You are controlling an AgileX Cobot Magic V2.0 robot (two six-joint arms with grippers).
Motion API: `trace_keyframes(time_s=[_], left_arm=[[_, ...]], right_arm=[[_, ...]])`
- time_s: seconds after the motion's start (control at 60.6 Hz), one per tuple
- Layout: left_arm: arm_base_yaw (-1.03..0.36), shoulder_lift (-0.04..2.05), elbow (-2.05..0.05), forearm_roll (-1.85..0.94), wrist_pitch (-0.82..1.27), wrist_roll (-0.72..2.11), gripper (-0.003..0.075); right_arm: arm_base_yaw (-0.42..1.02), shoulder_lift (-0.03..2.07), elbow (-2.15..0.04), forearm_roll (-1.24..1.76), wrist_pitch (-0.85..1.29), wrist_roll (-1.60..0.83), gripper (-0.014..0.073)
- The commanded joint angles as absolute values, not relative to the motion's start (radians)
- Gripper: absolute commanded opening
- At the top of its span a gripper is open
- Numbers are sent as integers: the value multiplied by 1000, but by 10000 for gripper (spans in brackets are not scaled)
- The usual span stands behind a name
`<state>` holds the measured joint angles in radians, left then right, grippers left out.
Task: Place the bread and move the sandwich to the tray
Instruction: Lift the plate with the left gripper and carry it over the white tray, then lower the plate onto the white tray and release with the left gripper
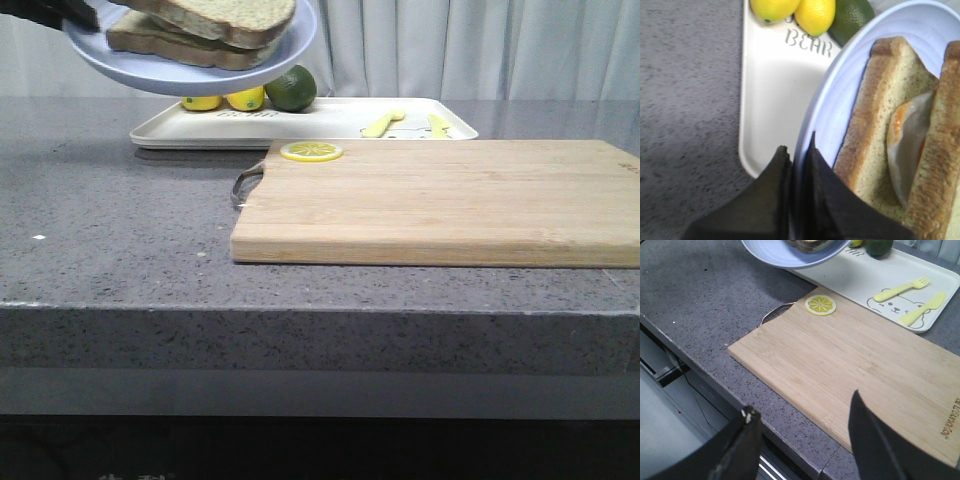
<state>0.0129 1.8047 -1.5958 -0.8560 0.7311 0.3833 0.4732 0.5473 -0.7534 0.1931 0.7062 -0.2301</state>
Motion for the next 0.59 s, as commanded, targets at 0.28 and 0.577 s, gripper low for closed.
trace_keyframes(time_s=[0.28, 0.577], left_arm=[[-7, 2009, -1917, -931, 807, 184, -17], [-7, 2152, -2064, -931, 862, 160, -4]], right_arm=[[472, 548, -781, 192, 638, -232, 412], [472, 548, -781, 192, 638, -232, 412]])
